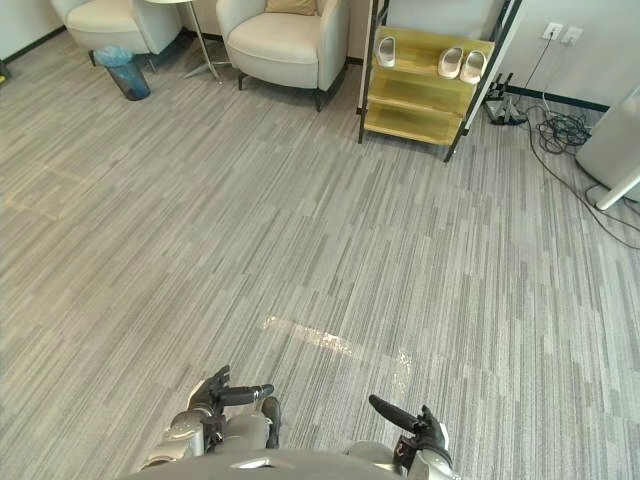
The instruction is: Pick up cushions and gather them together orderly.
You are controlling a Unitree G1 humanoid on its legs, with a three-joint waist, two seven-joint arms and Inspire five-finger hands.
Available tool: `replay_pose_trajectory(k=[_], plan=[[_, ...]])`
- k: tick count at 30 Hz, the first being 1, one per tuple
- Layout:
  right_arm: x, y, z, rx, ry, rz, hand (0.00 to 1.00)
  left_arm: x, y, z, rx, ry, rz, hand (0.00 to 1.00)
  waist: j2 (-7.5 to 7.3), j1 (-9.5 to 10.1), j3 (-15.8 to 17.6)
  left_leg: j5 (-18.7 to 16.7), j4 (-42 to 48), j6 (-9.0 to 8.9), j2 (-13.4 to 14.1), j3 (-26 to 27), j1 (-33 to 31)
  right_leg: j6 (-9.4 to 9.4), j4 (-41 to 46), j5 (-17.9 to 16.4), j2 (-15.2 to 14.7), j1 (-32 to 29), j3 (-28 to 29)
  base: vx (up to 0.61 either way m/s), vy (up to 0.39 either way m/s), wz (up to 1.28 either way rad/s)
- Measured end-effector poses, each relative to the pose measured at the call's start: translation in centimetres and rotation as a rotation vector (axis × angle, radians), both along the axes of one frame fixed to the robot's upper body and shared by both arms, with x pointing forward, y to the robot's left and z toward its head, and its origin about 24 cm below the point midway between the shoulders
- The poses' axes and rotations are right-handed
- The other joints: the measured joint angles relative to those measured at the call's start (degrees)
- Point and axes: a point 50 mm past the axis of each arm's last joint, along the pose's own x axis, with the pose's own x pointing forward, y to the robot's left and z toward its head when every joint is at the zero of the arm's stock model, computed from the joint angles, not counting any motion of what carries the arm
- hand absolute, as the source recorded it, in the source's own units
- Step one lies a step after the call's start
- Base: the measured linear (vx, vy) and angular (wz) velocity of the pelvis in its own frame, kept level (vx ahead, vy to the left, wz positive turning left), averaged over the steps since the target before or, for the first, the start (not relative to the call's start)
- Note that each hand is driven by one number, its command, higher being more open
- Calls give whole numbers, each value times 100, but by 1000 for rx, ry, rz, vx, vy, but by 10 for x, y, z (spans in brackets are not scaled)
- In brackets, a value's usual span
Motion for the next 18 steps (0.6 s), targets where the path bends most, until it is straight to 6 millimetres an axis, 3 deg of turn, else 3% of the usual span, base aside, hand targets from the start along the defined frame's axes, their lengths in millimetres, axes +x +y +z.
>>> replay_pose_trajectory(k=[2,3,4,5,6,7,10,12,15,18], plan=[[4,-2,1,0,-7,13,100,-4,0,-2,-3,19,1,100,20,6,-15,-315,80,102,-33,336,292,234,1596,-101,-187,-661,333,97,188,-67],[5,-2,1,0,-9,14,100,-4,0,-2,-2,20,1,100,10,2,-14,-333,74,114,-52,374,338,274,1803,-79,-228,-763,353,99,166,-52],[7,-2,1,1,-14,15,100,-5,1,-2,2,25,-3,100,-20,-30,-13,-412,64,176,-105,477,469,439,2591,24,-389,-1116,350,144,103,-30],[7,-2,1,4,-15,18,100,-6,1,-3,7,34,-21,100,-58,-52,-29,-506,66,230,-185,506,605,349,3086,-93,-589,-1380,215,148,61,-22],[7,-2,1,4,-15,19,100,-6,1,-3,8,33,-25,100,-65,-52,-32,-531,65,246,-189,499,635,294,3101,-141,-609,-1407,160,134,7,6],[8,-2,2,3,-15,25,100,-6,0,-3,6,33,-21,100,-57,-61,-32,-547,32,225,-180,456,753,184,2890,-305,-593,-1476,-46,109,-65,26],[4,-1,0,-3,5,51,100,-7,4,-3,11,35,-11,100,-151,-62,-117,-569,30,128,-241,254,775,-1,1515,-131,-370,-1375,-236,157,-133,31],[1,-11,0,-18,20,34,100,-12,-6,-7,-15,59,-8,100,127,-63,-237,-505,-150,30,-135,106,750,-12,825,-69,-146,-1071,-357,198,-161,23],[-6,-16,-2,-22,46,9,100,-18,-10,-9,-29,75,-7,100,262,-67,-323,-490,-347,7,16,-103,951,-73,155,185,115,-615,-457,128,-99,4],[-10,-18,-2,-25,56,8,100,-18,-12,-10,-35,77,-21,100,241,-67,-345,-451,-628,-53,57,-285,1155,-95,-295,333,259,-350,-436,87,-67,-10]])
